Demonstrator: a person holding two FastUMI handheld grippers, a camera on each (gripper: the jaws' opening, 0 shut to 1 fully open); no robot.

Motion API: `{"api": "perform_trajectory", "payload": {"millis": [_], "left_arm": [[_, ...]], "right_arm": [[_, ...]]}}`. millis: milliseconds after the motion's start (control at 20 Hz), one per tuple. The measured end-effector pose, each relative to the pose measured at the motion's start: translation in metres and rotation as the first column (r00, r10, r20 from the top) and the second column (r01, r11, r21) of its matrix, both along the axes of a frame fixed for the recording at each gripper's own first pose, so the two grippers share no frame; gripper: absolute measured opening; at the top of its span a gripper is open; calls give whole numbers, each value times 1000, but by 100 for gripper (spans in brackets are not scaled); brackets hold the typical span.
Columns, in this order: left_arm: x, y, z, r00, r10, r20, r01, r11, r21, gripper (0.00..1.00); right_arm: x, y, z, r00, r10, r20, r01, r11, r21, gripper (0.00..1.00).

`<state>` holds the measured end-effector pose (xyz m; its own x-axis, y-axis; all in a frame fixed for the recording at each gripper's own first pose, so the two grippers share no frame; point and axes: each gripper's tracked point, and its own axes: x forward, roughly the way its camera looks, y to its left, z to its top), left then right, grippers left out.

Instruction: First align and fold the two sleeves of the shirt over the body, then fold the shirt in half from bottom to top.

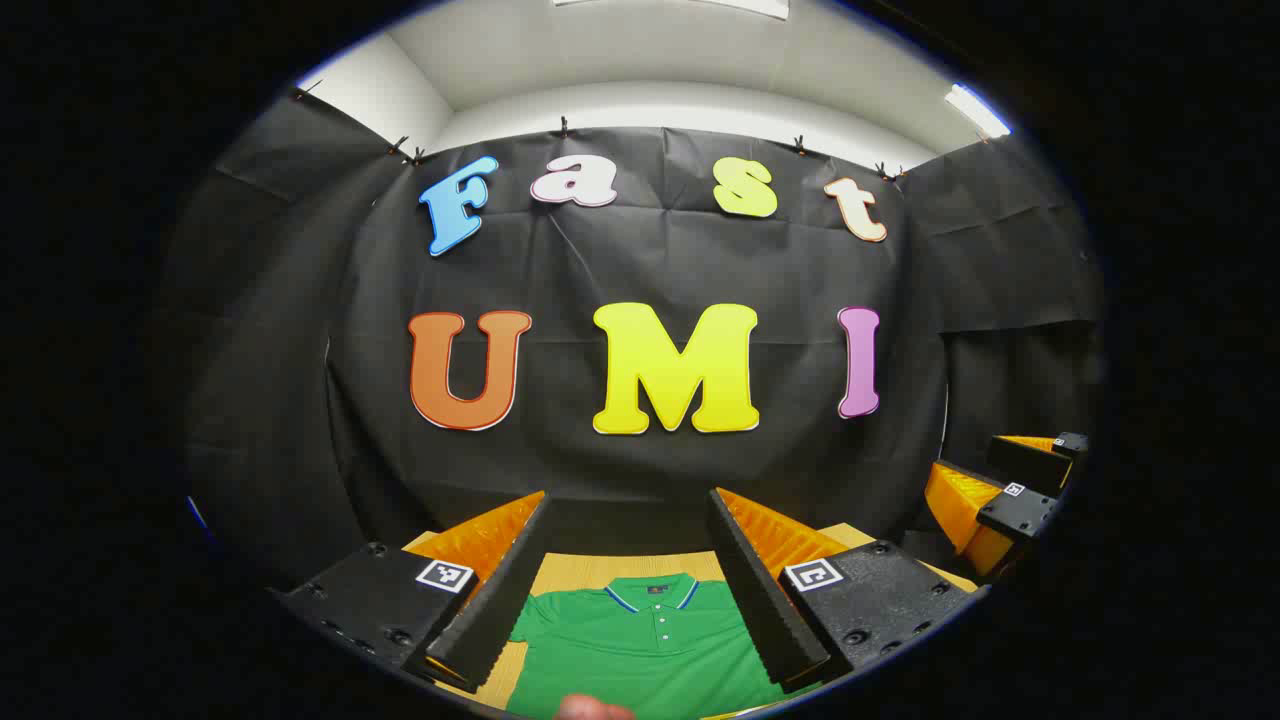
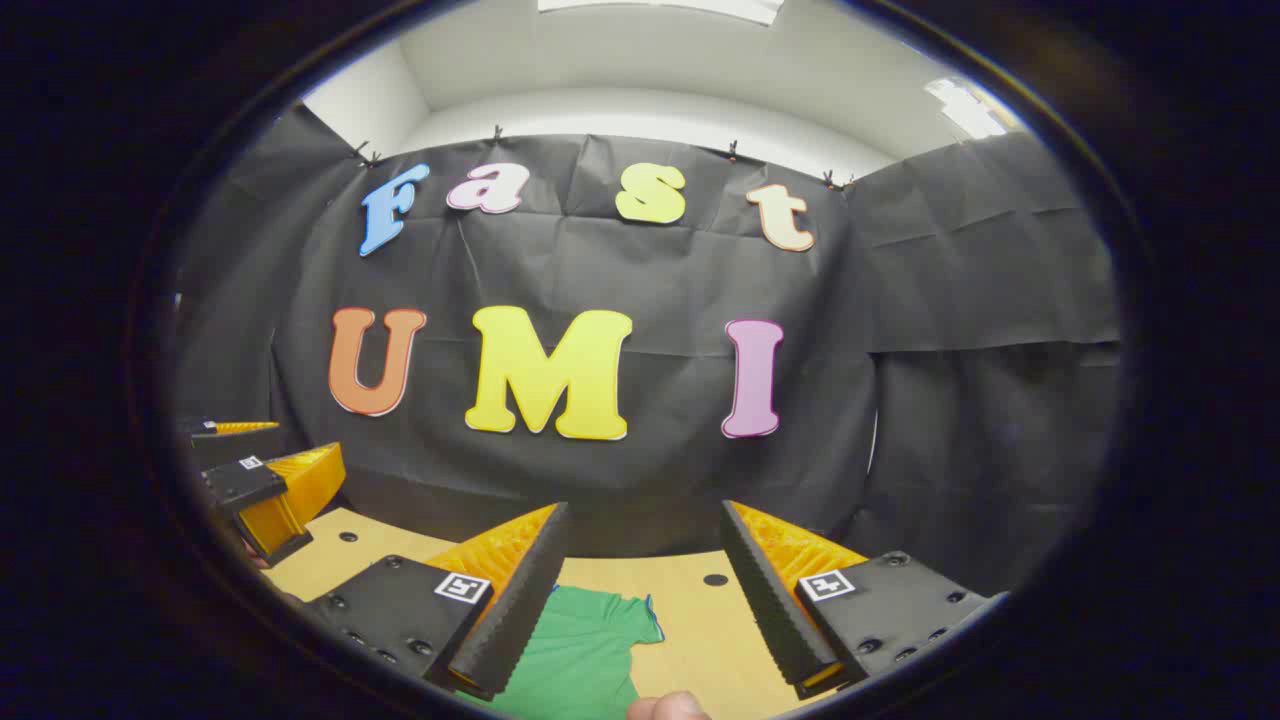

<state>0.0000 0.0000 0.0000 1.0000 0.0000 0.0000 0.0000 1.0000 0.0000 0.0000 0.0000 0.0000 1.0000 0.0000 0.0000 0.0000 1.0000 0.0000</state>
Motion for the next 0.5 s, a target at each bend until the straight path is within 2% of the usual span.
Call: {"api": "perform_trajectory", "payload": {"millis": [300, 500], "left_arm": [[10, -5, -1, 1000, -12, 0, 12, 1000, -22, 97], [13, 0, 0, 1000, 6, 13, -6, 1000, -22, 97]], "right_arm": [[5, -4, 0, 1000, 1, 0, -1, 1000, -20, 93], [8, -6, 5, 1000, 12, 13, -12, 1000, -24, 96]]}}
